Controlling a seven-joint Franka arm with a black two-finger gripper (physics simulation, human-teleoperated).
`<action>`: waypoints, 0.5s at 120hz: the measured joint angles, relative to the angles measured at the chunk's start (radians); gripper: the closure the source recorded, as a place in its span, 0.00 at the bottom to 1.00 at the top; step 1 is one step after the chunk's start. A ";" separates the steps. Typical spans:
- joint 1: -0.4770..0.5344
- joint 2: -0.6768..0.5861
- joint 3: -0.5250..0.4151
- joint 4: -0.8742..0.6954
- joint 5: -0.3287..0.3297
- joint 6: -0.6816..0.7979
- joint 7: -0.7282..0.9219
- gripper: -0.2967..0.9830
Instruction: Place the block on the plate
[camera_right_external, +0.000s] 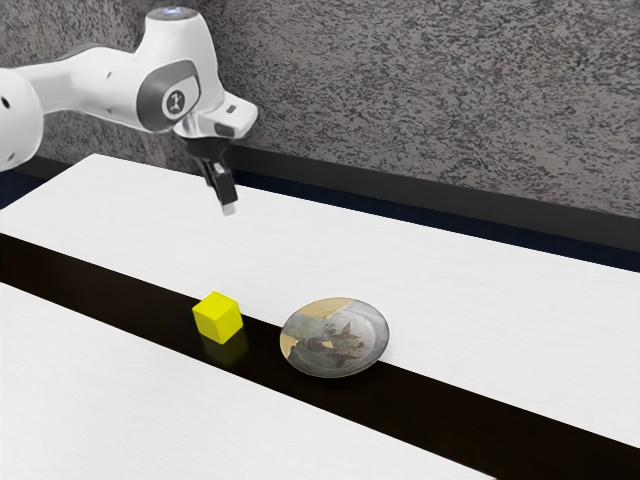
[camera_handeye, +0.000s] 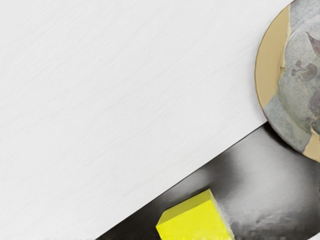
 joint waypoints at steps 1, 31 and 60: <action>0.000 0.000 0.000 0.000 0.000 -0.002 0.002 0.23; 0.007 -0.001 0.023 -0.092 0.000 -0.028 0.047 0.23; 0.029 0.107 0.059 -0.157 -0.124 0.036 0.053 0.23</action>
